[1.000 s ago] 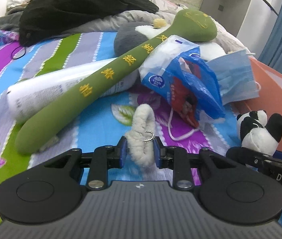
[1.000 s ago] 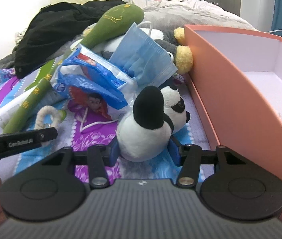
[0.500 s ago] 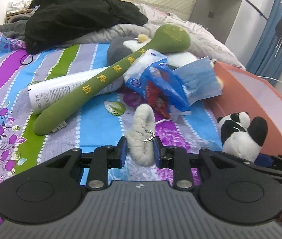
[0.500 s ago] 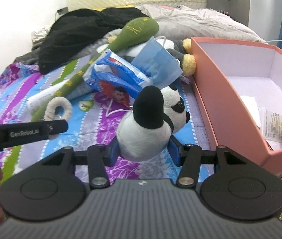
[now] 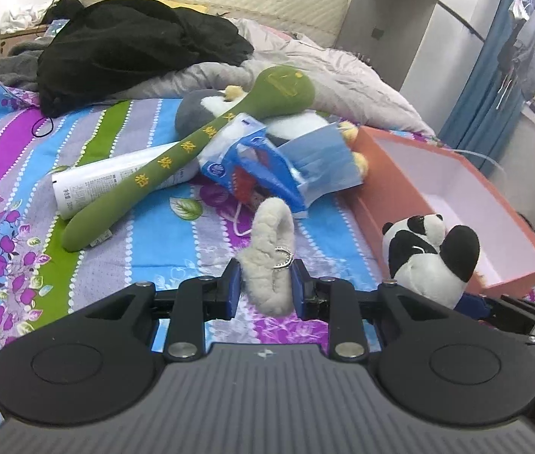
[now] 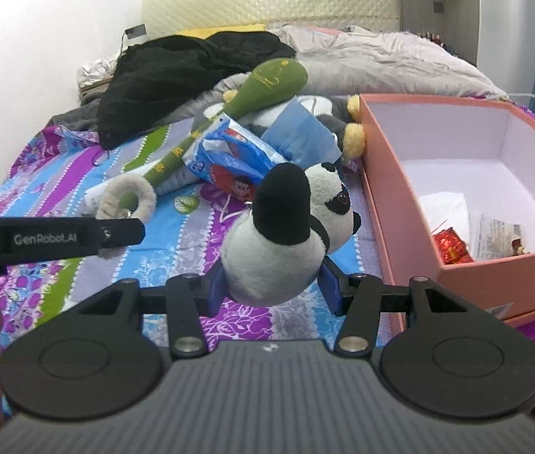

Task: Organize soft objects
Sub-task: 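Carry the hair tie and panda plush with both grippers toward the pink box, then lower the panda into the box and open the right gripper while the left holds the hair tie above it, then open the left gripper to drop the white hair tie into the box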

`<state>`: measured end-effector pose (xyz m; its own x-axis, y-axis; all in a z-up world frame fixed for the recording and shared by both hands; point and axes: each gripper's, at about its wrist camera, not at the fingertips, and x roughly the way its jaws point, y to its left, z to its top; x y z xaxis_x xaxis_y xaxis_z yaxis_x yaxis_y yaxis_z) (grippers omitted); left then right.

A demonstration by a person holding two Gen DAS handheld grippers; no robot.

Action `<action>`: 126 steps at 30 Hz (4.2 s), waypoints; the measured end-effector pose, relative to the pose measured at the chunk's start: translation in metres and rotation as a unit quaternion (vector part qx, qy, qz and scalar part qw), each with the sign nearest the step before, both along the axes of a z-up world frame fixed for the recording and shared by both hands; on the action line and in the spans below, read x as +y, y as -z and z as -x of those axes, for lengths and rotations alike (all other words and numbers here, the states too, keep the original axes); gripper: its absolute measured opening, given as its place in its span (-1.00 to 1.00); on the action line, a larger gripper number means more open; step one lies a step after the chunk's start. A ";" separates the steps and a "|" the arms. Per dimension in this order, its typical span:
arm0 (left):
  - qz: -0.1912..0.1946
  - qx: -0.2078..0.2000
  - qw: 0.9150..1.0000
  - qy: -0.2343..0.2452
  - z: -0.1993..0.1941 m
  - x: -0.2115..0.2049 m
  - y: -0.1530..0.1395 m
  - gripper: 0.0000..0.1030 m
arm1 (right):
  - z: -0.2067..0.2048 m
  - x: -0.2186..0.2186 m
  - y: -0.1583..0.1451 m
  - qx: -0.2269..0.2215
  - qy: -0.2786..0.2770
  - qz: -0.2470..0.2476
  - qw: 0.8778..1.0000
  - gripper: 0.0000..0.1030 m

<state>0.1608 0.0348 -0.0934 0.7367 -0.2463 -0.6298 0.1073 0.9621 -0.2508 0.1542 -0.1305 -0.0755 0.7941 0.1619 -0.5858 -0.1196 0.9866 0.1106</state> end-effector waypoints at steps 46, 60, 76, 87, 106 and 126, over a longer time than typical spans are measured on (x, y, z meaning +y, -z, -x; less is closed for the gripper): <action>0.034 -0.006 0.986 0.164 0.068 -0.150 -0.080 -0.38 | 0.104 -0.114 -0.065 -0.030 0.076 0.015 0.996 0.05; -0.002 0.005 0.977 0.212 -0.015 -0.210 -0.078 -0.38 | 0.052 -0.169 -0.068 -0.047 0.124 0.020 0.991 0.05; -0.043 0.095 0.965 0.242 -0.139 -0.295 -0.050 -0.38 | -0.068 -0.244 -0.050 0.067 0.160 -0.020 0.985 0.05; -0.047 0.149 0.959 0.237 -0.171 -0.307 -0.030 -0.37 | -0.089 -0.277 -0.017 0.141 0.181 -0.002 0.973 0.08; -0.034 0.055 0.971 0.231 -0.119 -0.273 -0.062 -0.06 | -0.042 -0.254 -0.033 0.048 0.166 -0.001 0.985 0.44; -0.016 -0.062 0.977 0.204 -0.003 -0.200 -0.101 -0.06 | 0.054 -0.195 -0.059 -0.051 0.124 -0.042 0.990 0.44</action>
